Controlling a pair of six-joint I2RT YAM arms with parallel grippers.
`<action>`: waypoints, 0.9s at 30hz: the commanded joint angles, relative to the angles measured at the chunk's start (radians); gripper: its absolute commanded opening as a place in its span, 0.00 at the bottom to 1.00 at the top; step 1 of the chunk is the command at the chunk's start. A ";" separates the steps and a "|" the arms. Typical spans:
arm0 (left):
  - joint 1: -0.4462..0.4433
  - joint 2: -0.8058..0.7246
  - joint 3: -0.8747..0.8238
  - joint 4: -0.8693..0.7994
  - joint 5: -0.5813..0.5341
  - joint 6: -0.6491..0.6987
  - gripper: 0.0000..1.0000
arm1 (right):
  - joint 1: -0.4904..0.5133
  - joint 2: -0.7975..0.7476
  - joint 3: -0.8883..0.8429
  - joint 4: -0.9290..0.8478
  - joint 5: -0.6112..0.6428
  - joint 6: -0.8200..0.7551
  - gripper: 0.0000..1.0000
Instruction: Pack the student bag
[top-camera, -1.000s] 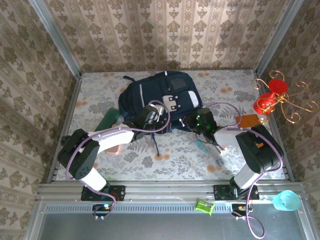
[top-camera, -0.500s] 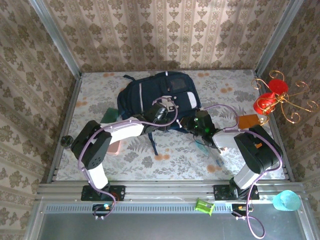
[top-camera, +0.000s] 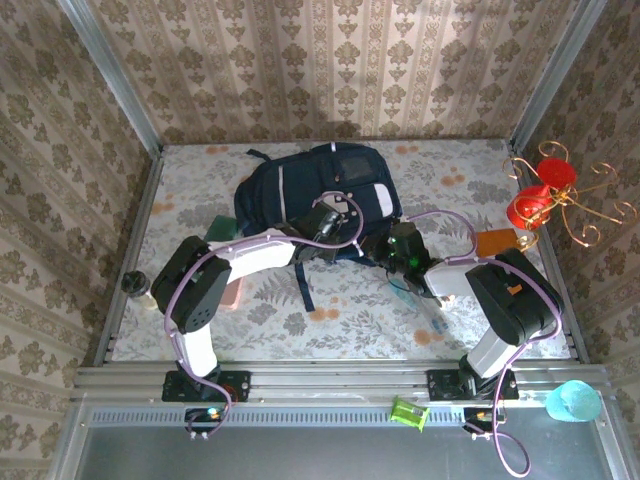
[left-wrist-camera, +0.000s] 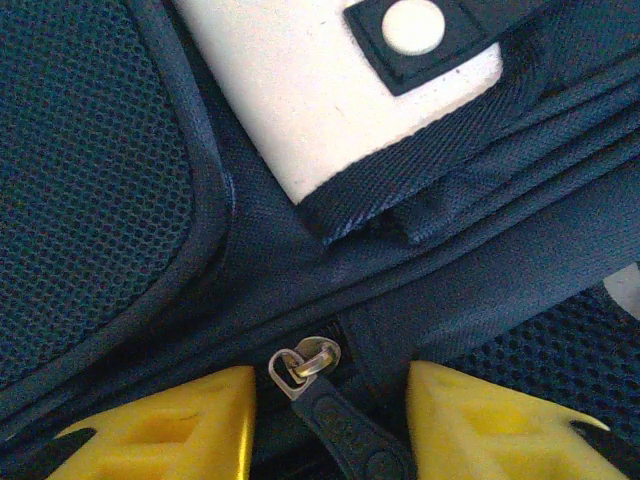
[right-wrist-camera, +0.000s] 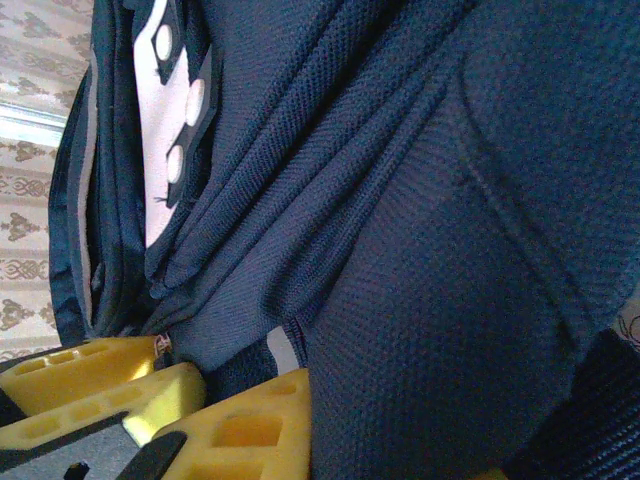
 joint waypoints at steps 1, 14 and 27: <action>0.006 0.001 0.031 -0.064 -0.052 0.033 0.39 | 0.007 0.007 -0.014 0.041 0.005 -0.004 0.14; 0.009 -0.021 0.008 -0.082 -0.045 0.030 0.20 | 0.005 0.002 -0.017 0.036 0.010 -0.007 0.11; 0.060 -0.106 -0.082 0.012 0.032 -0.013 0.00 | 0.005 0.001 -0.018 0.031 0.015 -0.018 0.07</action>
